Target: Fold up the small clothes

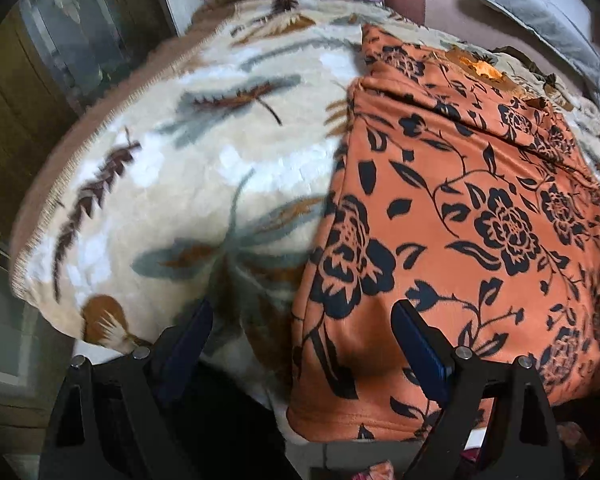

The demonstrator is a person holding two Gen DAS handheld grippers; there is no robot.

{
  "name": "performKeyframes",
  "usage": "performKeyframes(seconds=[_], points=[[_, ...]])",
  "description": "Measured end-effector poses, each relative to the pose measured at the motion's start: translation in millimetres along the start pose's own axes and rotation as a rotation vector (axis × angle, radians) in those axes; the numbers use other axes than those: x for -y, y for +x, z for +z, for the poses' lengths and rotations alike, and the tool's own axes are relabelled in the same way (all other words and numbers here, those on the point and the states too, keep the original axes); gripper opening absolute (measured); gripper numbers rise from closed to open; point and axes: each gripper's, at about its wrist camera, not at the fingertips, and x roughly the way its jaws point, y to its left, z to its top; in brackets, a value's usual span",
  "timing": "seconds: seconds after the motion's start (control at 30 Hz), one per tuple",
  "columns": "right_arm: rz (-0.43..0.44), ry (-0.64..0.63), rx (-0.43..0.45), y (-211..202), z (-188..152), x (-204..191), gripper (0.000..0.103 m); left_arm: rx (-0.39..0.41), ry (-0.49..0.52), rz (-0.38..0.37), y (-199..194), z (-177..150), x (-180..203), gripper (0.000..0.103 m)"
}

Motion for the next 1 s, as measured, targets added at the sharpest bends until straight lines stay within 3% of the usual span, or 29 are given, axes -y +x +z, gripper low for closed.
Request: performKeyframes(seconds=[0.13,0.23,0.33,0.37,0.4,0.47,0.53,0.8,0.93,1.0], points=[[-0.012,0.069,0.047,-25,-2,18,0.033,-0.074,-0.074,-0.089,10,-2,-18,0.091],[-0.045,0.105,0.094,-44,-2,30,0.034,-0.065,-0.068,-0.090,9,-1,-20,0.091],[-0.101,0.134,0.107,-56,-1,42,0.042,-0.058,-0.088,-0.095,11,1,-24,0.089],[-0.106,0.144,0.111,-59,-2,45,0.053,-0.056,-0.091,-0.100,11,3,-25,0.079],[-0.106,0.168,0.112,-61,-2,49,0.055,-0.062,-0.085,-0.113,13,4,-25,0.066],[-0.123,0.191,0.088,-61,-1,55,0.055,-0.070,-0.062,-0.133,15,7,-21,0.058],[-0.185,0.200,0.064,-58,-1,58,0.055,-0.059,-0.033,-0.124,15,9,-14,0.058],[-0.262,0.246,0.024,-51,-9,75,0.055,-0.082,-0.044,-0.173,21,15,-12,0.062],[-0.225,0.289,-0.077,-30,-16,82,0.055,-0.074,-0.020,-0.168,20,12,-12,0.062],[-0.245,0.249,-0.082,-22,-21,75,0.054,-0.064,-0.007,-0.163,18,10,-8,0.059]])
